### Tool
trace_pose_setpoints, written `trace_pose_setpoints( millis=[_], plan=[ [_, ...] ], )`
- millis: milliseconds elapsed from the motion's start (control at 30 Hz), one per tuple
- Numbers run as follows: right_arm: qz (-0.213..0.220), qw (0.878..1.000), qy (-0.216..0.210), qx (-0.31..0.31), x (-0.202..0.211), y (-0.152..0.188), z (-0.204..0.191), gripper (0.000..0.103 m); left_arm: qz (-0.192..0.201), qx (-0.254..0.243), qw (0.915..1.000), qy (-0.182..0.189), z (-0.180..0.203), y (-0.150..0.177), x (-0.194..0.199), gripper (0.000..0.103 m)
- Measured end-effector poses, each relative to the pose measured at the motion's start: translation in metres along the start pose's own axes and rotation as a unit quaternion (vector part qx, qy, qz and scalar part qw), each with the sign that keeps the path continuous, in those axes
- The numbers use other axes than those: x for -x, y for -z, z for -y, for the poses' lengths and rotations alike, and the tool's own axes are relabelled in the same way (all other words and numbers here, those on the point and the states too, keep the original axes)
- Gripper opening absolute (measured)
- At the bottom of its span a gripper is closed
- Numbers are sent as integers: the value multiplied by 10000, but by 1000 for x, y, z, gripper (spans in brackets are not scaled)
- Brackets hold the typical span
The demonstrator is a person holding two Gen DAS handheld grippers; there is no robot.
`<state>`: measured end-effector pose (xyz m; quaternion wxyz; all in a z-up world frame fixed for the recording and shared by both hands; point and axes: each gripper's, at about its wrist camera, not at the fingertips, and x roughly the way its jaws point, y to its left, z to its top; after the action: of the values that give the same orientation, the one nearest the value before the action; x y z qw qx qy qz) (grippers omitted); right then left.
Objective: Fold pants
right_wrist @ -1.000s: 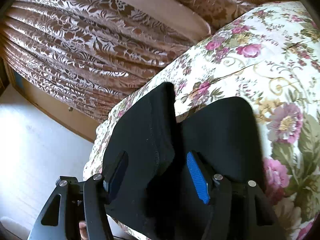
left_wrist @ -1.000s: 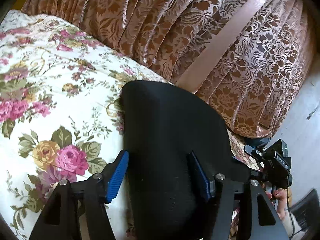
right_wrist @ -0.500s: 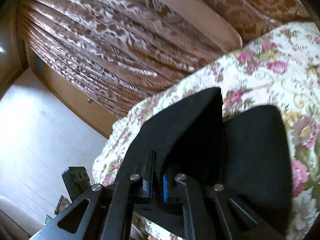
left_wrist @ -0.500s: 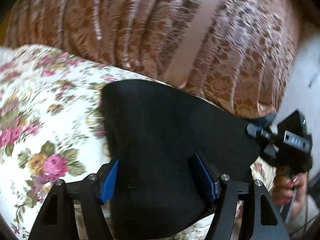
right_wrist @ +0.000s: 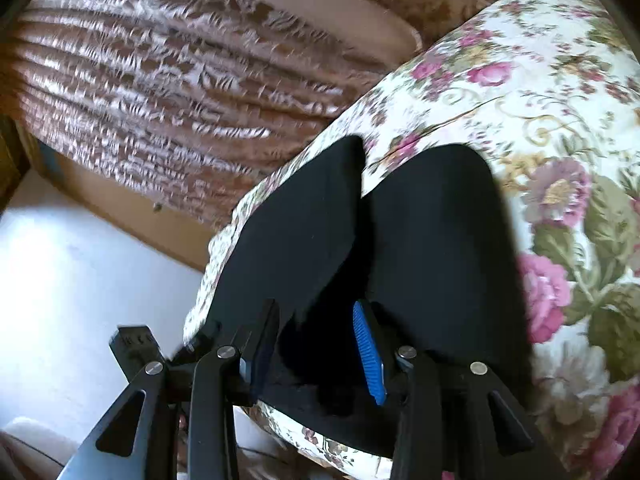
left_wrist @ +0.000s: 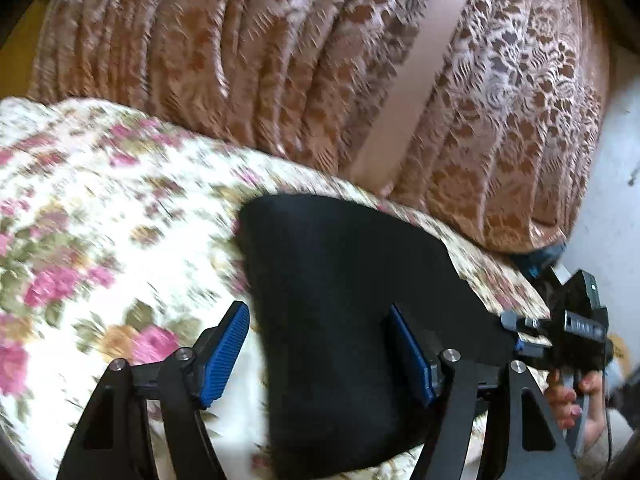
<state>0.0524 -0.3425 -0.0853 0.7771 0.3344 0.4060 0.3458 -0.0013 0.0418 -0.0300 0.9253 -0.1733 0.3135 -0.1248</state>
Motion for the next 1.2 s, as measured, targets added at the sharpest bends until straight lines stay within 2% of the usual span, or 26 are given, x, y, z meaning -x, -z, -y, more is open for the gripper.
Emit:
trace_pose_setpoints(
  millis=[133, 167, 200, 333, 467, 533, 600, 633, 733, 833, 933, 967, 1067, 1200],
  plan=[
    [-112, 9997, 33, 207, -24, -5, -10, 37, -278, -211, 9994, -41, 4, 1, -14, 71],
    [-82, 9998, 54, 177, -28, -6, -11, 22, -338, -285, 9990, -21, 8, 3, -17, 71],
    [-64, 9998, 68, 156, -32, -6, -12, 16, -367, -365, 9987, -15, 13, 5, -18, 71],
    [178, 9982, -27, 579, -26, -6, -35, 14, -193, -966, 9947, -294, 41, 6, -14, 71],
    [717, 9944, -303, 713, 13, -9, -45, 13, -155, -1305, 9913, -58, 65, 3, -11, 71],
    [971, 9921, -416, 684, 35, -9, -44, 13, -161, -1619, 9865, 177, 84, 4, -12, 71],
    [1033, 9919, -352, 655, 48, -8, -41, 13, -214, -2011, 9792, 187, 100, 9, -16, 71],
    [1020, 9926, -168, 642, 53, -5, -35, 13, -295, -2344, 9716, 113, 112, 18, -22, 71],
    [798, 9951, 417, 413, 47, 3, -14, 13, -607, -2712, 9606, -33, 123, 34, -40, 71],
    [637, 9950, 773, 47, 37, 15, 15, 15, -551, -2734, 9603, -29, 122, 40, -42, 71],
    [738, 9955, 566, -185, 38, 20, 25, 18, -669, -2522, 9652, 166, 116, 32, -38, 71],
    [681, 9954, 659, -125, 38, 18, 22, 20, -700, -2428, 9672, 243, 114, 29, -36, 71],
    [647, 9891, 1242, 462, 41, 9, 0, 26, -829, -2067, 9739, 439, 110, 15, -28, 71],
    [911, 9666, 2027, 1277, 50, -5, -36, 27, -828, -1653, 9817, 460, 106, -11, -22, 71]
  ],
)
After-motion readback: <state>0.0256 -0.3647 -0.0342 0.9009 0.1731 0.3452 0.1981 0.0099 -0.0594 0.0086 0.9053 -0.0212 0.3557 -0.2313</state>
